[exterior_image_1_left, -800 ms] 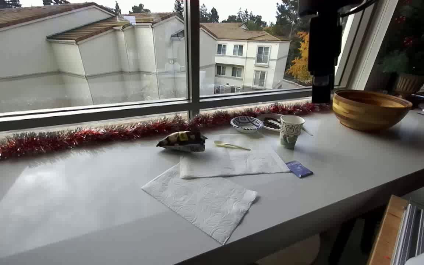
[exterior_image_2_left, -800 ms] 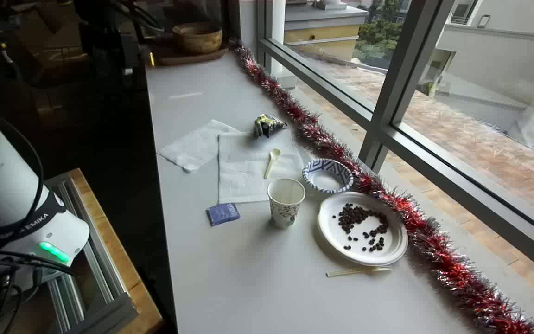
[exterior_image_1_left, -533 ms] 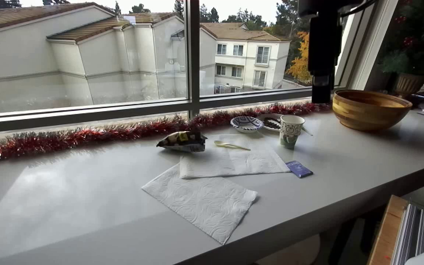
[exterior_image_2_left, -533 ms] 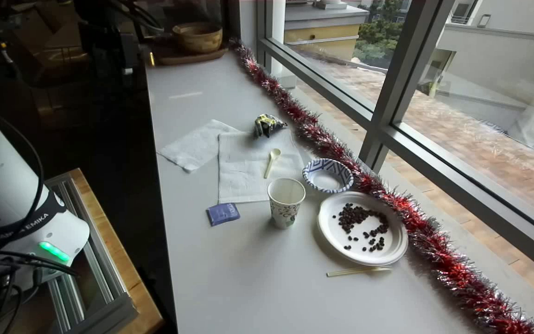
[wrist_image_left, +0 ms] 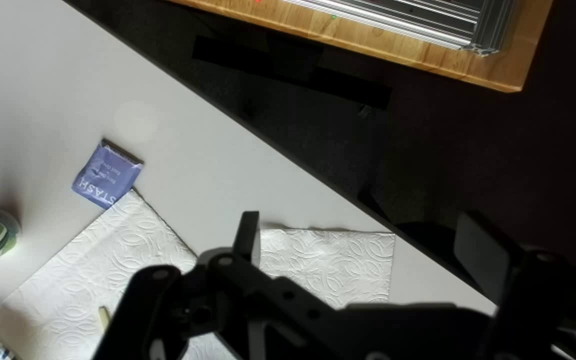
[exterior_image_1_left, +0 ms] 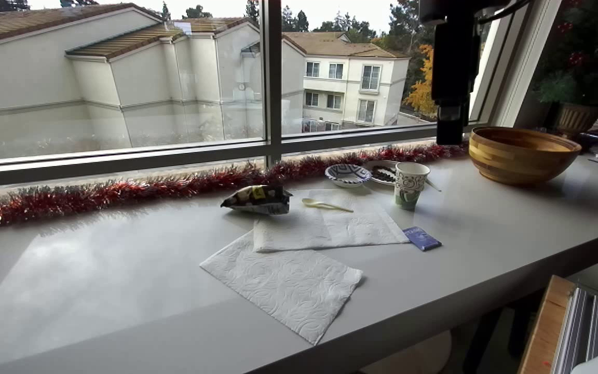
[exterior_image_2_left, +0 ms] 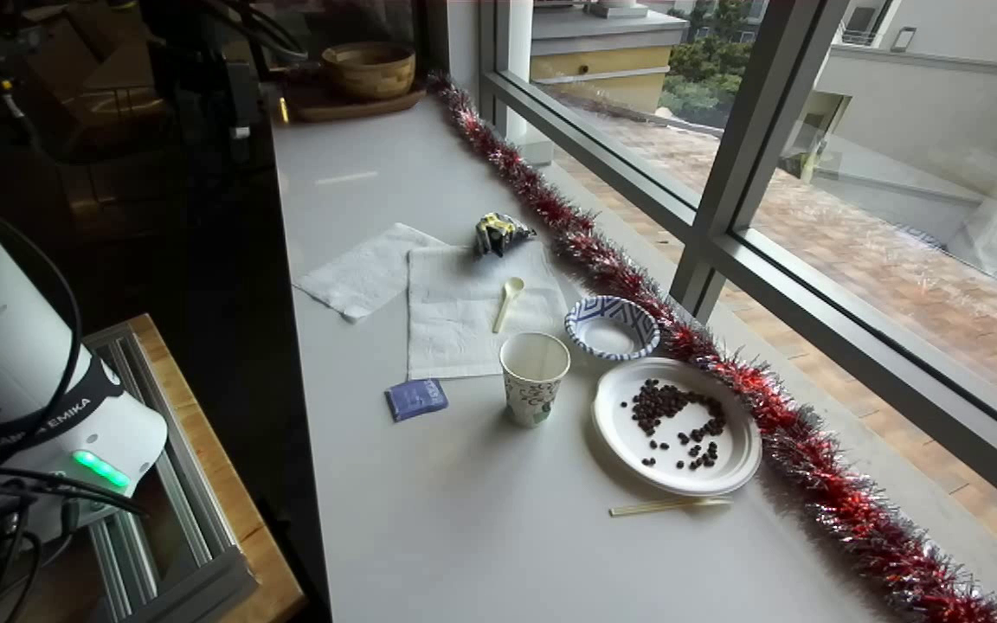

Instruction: Pick up the black packet then set it back down on the counter.

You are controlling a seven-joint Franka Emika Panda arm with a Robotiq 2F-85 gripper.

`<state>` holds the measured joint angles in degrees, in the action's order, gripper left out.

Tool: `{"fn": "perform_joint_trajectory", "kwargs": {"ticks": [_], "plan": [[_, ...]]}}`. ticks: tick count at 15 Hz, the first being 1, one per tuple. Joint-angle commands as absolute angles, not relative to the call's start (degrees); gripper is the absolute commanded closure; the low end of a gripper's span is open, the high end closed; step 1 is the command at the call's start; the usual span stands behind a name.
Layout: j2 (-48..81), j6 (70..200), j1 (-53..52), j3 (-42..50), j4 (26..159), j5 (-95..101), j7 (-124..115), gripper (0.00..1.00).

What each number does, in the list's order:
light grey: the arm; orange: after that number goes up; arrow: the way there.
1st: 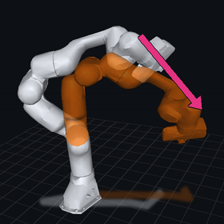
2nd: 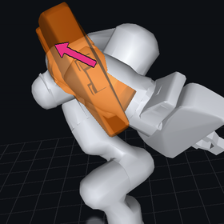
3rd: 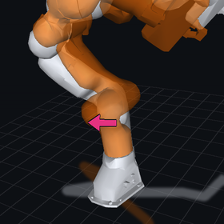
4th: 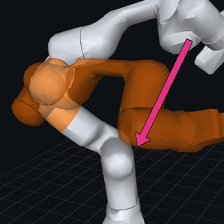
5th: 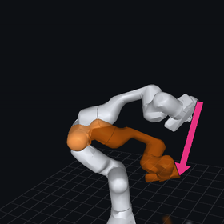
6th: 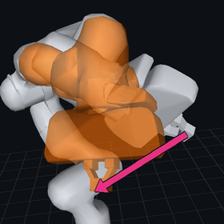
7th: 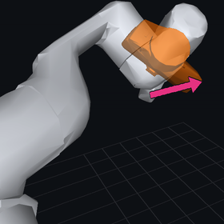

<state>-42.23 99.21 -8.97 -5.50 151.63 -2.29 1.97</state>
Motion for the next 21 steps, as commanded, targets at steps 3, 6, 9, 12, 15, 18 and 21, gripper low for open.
{"fn": "perform_joint_trajectory", "kwargs": {"ticks": [3, 6, 9, 12, 15, 18, 21], "plan": [[-36.9, 112.2, -7.9, -4.8, 151.9, 1.5, 6.0, 0.00], [-30.8, 121.6, -8.1, -3.3, 151.2, 3.9, 11.5, 0.00], [-22.4, 132.8, -8.4, -1.0, 149.6, 5.2, 17.3, 0.00], [-14.0, 140.5, -8.4, 0.5, 147.3, 3.6, 20.8, 0.00], [-6.4, 146.0, -8.2, 1.4, 144.1, 2.1, 24.4, 0.00], [0.6, 150.2, -7.6, 1.5, 140.3, -1.1, 29.1, 0.00], [6.9, 153.2, -5.8, -0.1, 136.4, -4.9, 33.3, 0.00]]}}
